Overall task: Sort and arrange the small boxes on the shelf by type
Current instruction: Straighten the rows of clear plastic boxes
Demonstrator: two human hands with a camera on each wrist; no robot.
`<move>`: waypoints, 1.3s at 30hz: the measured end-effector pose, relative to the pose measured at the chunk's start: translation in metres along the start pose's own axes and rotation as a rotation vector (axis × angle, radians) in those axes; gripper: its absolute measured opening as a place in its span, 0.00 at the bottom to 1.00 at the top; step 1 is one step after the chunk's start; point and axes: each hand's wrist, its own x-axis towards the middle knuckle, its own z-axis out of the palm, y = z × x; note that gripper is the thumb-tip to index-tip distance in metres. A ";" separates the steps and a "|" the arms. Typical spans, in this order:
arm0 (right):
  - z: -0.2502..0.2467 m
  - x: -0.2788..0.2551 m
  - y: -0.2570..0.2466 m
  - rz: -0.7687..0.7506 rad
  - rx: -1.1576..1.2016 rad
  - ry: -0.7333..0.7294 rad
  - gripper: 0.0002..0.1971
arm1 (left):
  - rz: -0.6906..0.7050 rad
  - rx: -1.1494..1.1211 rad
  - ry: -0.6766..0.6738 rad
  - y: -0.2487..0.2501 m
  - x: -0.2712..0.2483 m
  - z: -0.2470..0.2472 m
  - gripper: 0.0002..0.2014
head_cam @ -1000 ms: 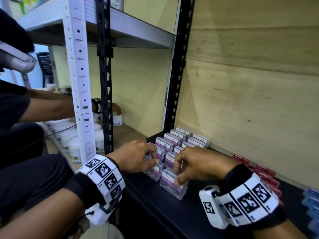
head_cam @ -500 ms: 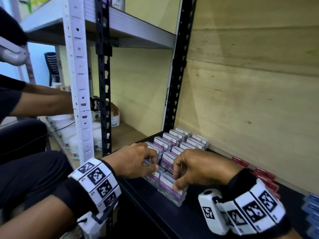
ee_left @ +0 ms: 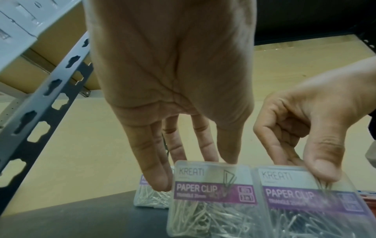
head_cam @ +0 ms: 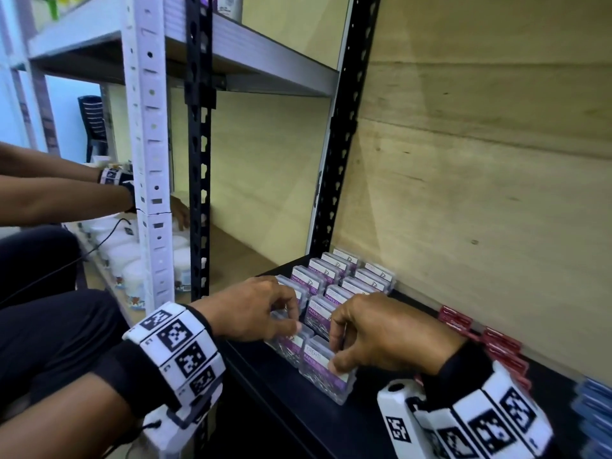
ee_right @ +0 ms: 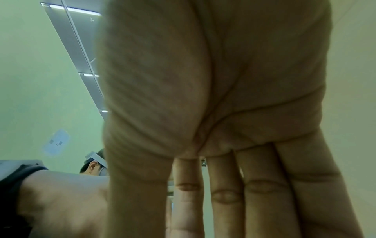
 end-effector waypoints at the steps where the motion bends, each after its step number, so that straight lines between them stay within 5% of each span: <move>1: -0.001 0.000 0.001 -0.004 0.004 -0.004 0.11 | -0.005 -0.001 -0.014 -0.002 0.002 -0.002 0.11; 9: -0.007 0.016 0.017 0.029 0.011 0.235 0.09 | -0.068 0.063 0.113 -0.024 0.033 -0.013 0.15; 15: -0.004 0.031 0.021 0.054 -0.033 0.204 0.17 | -0.031 0.059 0.088 -0.036 0.057 -0.016 0.14; 39: -0.013 0.013 0.025 0.082 0.040 0.013 0.11 | 0.037 0.030 -0.167 -0.003 0.054 -0.022 0.10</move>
